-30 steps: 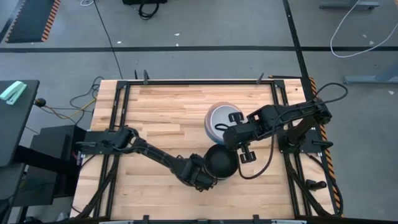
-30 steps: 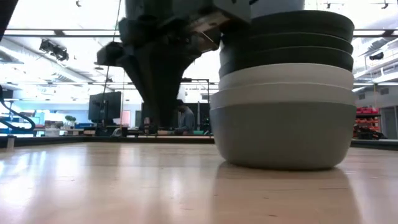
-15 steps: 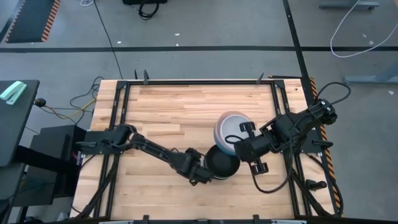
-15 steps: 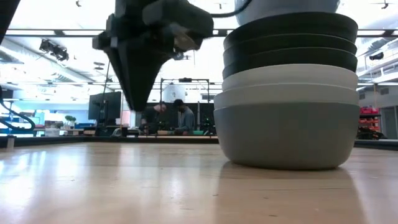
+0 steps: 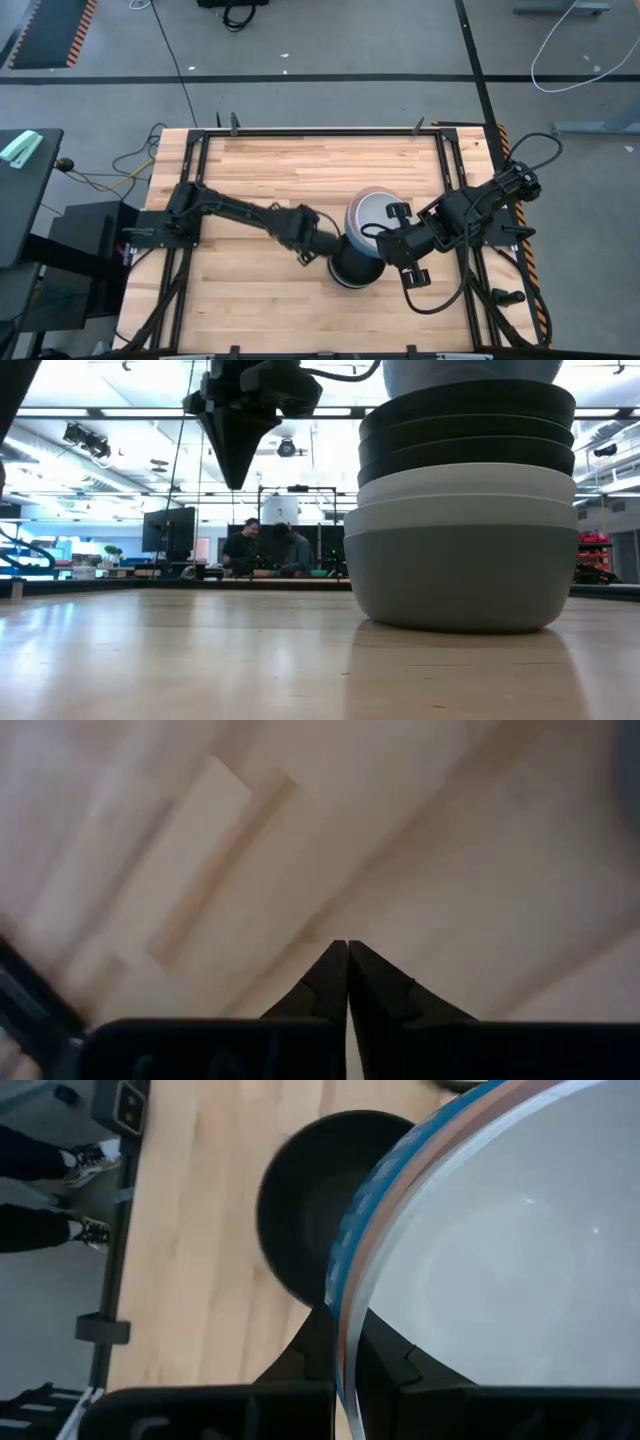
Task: Nest bowls inside each other
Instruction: Stack the top stacked bowls on top of the black bowl
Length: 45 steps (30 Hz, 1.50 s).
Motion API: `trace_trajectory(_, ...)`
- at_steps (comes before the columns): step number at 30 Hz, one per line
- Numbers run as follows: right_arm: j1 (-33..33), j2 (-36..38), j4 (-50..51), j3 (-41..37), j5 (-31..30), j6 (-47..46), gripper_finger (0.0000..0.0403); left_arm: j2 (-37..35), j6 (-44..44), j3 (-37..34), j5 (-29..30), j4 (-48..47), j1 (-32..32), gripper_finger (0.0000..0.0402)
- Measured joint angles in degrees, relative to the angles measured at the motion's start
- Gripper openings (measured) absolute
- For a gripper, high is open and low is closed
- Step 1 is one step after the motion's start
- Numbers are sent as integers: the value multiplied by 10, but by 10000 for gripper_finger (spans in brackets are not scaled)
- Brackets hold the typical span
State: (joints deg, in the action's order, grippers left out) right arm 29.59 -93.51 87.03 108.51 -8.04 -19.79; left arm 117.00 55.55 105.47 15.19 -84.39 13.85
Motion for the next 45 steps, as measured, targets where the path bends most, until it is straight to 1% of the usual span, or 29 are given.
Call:
trace_trajectory(3,5,0,-7,0,9,1,16,-11,-31,0,4,-2,-27,30)
trace_trajectory(6,7,0,-12,0,19,3,16,-22,-55,0,11,0,-56,34)
trace_trajectory(14,8,-7,-34,0,41,23,15,-37,-142,0,13,47,-141,7)
trace_trajectory(17,8,-20,-35,0,51,38,15,-37,-170,0,6,66,-171,6)
trace_trajectory(22,6,-39,-42,0,67,60,15,-37,-209,0,-14,96,-215,29)
trace_trajectory(26,1,-56,-45,0,68,68,15,-37,-234,0,-28,107,-243,37)
trace_trajectory(29,2,-74,-45,0,69,81,15,-37,-251,0,-33,108,-260,34)
trace_trajectory(34,3,-96,-44,0,73,92,15,-37,-267,0,-54,111,-286,16)
trace_trajectory(38,2,-108,-42,0,45,92,15,-37,-269,0,-54,116,-299,7)
trace_trajectory(42,2,-119,-37,0,21,93,15,-36,-277,0,-56,129,-298,13)
trace_trajectory(45,2,-128,-33,0,17,95,15,-36,-282,0,-67,134,-298,26)
